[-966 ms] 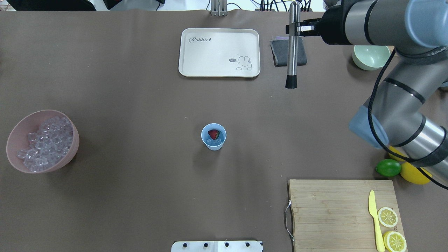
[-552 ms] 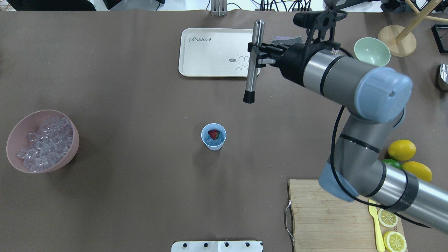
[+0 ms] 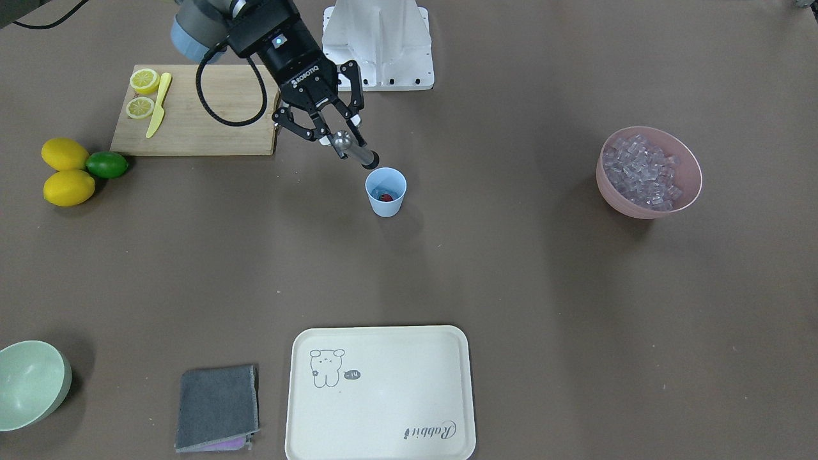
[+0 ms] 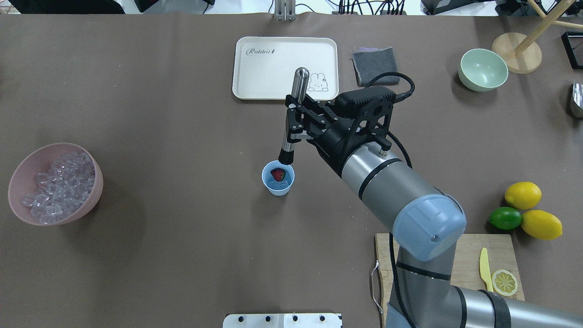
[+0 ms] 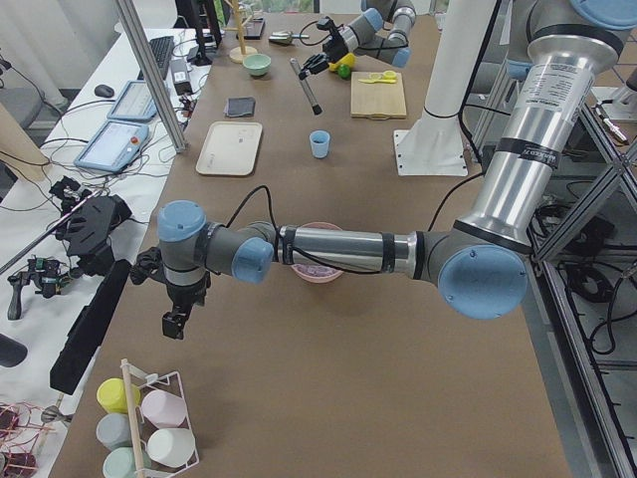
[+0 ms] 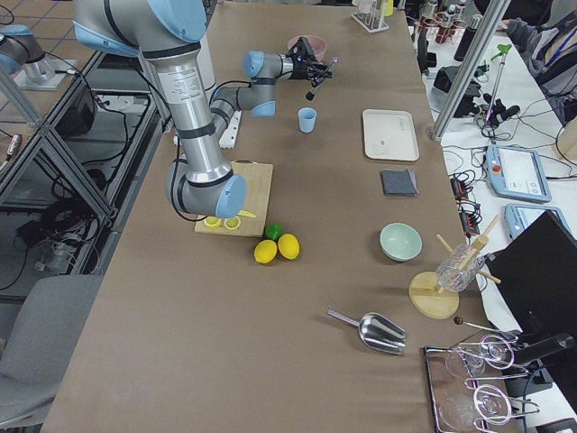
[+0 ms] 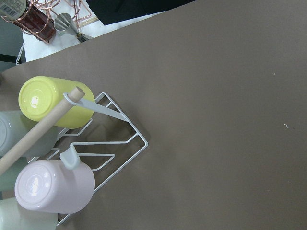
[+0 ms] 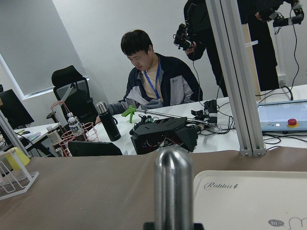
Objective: Mash ice and strawberries in cup
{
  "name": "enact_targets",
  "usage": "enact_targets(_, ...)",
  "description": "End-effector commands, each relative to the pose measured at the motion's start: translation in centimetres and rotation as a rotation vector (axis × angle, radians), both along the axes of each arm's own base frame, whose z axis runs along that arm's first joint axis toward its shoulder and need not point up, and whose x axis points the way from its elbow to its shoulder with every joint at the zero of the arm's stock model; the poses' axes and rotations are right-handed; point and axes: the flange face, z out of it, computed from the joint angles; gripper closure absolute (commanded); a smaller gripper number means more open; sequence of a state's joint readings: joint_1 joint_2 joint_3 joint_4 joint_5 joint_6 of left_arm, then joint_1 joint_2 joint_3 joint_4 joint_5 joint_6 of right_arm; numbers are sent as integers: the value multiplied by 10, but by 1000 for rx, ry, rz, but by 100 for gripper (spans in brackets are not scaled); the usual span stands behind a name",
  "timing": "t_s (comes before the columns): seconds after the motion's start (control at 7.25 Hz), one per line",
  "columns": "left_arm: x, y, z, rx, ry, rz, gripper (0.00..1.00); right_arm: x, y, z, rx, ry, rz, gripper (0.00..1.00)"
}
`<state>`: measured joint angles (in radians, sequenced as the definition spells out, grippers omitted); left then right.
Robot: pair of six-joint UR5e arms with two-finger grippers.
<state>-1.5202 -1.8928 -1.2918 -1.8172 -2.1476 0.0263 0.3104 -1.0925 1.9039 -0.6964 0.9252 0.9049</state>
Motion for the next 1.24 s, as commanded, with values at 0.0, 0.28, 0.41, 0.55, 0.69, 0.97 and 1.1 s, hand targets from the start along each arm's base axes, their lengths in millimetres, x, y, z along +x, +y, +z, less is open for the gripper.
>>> enact_targets(0.0,0,1,4,-6,0,0,2,-23,31,-1,32,79,80,100)
enact_targets(0.28,0,7,12,-13,0,3,2,-43,30,17,13,135,151,100)
enact_targets(0.41,0,7,12,-11,0,4,2,-48,30,18,11,139,156,100)
enact_targets(0.55,0,8,12,-9,0,4,2,-47,30,14,12,132,159,100)
enact_targets(0.69,0,11,14,-8,0,4,2,-49,30,10,12,126,161,100)
enact_targets(0.97,-1,10,14,1,-1,4,2,-53,31,12,5,122,167,100)
enact_targets(1.1,-1,10,14,1,-1,4,2,-60,33,17,6,119,160,100)
